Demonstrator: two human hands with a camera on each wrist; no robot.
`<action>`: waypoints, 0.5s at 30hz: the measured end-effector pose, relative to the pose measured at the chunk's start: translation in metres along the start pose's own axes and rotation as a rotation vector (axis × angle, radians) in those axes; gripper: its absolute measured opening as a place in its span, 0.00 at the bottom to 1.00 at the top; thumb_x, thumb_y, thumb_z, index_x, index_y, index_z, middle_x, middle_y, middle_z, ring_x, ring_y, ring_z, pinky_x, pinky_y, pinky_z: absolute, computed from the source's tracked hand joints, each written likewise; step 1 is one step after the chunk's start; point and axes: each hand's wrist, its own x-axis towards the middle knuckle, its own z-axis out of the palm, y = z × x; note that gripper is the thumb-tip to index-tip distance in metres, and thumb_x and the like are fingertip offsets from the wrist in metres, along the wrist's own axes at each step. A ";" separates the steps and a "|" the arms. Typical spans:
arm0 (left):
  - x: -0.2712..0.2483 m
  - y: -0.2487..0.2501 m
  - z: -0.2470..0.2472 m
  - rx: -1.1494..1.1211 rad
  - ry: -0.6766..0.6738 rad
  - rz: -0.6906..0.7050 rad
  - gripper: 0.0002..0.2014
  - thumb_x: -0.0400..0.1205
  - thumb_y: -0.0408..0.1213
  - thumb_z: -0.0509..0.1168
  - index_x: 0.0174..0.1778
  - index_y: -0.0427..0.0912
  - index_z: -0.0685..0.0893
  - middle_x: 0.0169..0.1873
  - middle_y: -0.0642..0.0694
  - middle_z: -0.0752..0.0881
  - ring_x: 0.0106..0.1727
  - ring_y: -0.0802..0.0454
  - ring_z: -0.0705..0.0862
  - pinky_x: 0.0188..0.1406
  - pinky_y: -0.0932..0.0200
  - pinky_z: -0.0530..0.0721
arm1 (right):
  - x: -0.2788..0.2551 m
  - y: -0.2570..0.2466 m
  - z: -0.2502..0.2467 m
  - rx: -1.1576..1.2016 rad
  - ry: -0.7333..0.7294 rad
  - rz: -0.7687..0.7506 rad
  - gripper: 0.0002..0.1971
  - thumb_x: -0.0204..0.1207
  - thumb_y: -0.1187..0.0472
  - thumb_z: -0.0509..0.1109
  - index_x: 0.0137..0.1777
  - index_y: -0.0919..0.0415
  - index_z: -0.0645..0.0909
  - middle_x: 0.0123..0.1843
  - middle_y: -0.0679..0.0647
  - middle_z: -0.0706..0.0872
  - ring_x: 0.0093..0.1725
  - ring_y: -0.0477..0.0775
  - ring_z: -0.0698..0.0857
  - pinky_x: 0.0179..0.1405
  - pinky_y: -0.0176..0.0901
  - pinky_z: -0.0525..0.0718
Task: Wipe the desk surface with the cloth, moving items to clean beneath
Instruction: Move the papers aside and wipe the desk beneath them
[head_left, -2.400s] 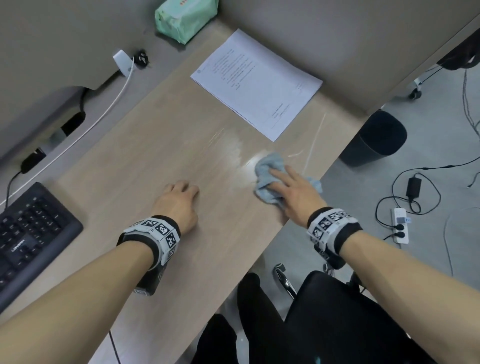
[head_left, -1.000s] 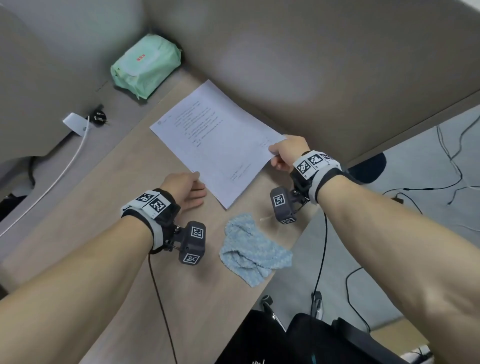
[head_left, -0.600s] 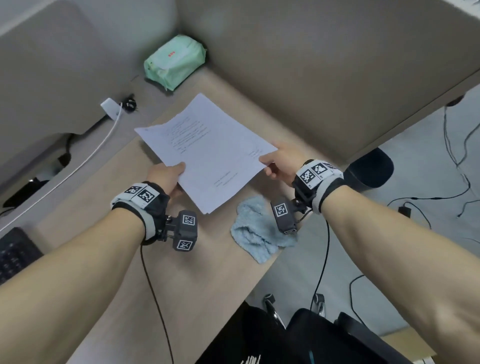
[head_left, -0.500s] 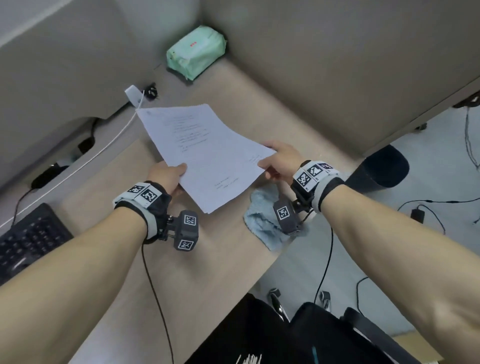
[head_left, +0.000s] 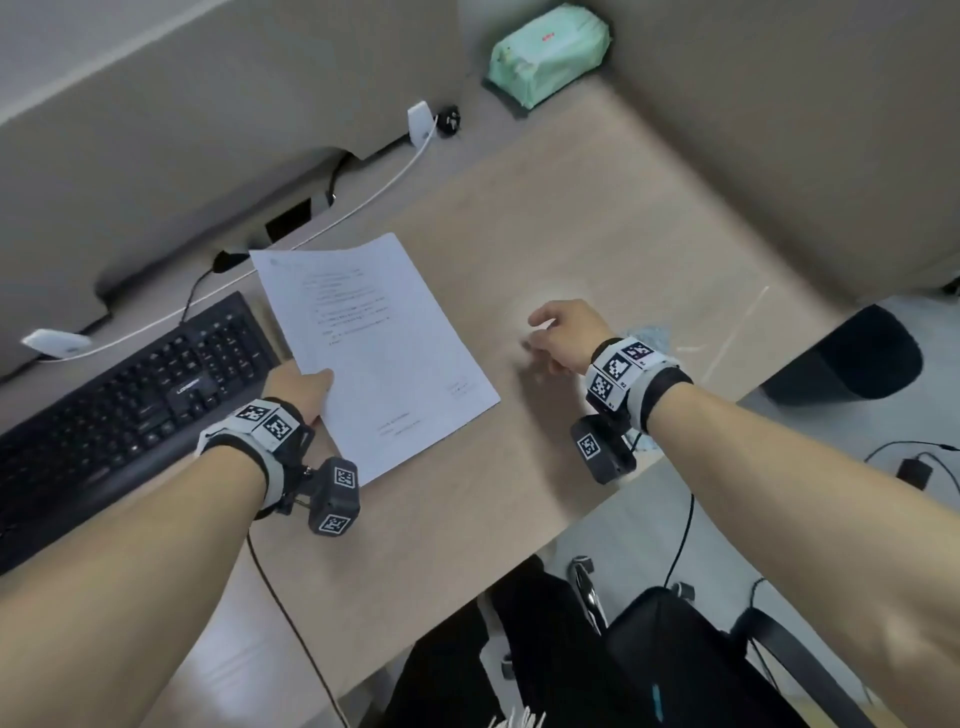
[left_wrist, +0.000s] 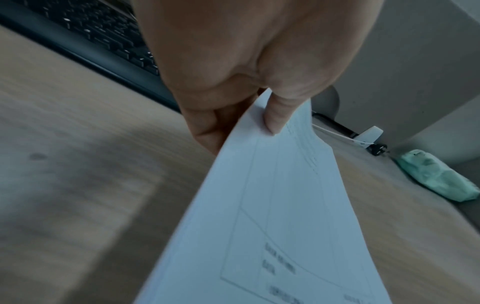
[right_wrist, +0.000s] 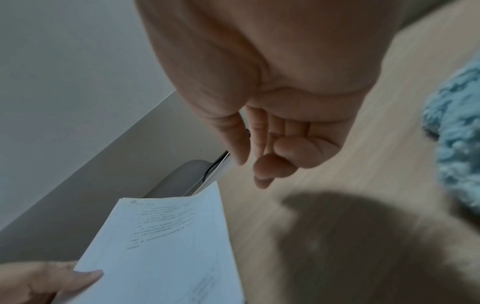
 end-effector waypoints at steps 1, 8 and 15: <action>0.003 -0.006 0.001 -0.003 0.000 -0.031 0.15 0.81 0.34 0.63 0.61 0.35 0.83 0.56 0.36 0.87 0.55 0.36 0.85 0.61 0.43 0.83 | -0.003 0.002 0.001 -0.046 0.031 -0.001 0.10 0.75 0.63 0.71 0.56 0.57 0.83 0.35 0.54 0.87 0.19 0.53 0.79 0.22 0.35 0.76; 0.015 -0.015 0.002 0.072 0.093 -0.137 0.38 0.70 0.45 0.68 0.73 0.31 0.67 0.62 0.39 0.81 0.58 0.35 0.83 0.61 0.41 0.83 | -0.032 0.029 -0.007 -0.072 0.278 0.090 0.13 0.69 0.54 0.74 0.54 0.53 0.85 0.49 0.56 0.88 0.44 0.61 0.87 0.49 0.50 0.87; 0.005 0.018 0.017 0.498 0.105 0.021 0.35 0.80 0.49 0.63 0.79 0.34 0.61 0.74 0.29 0.67 0.72 0.28 0.72 0.70 0.36 0.73 | -0.062 0.058 -0.032 -0.329 0.439 0.190 0.16 0.77 0.52 0.69 0.63 0.55 0.83 0.61 0.59 0.86 0.59 0.61 0.84 0.54 0.44 0.78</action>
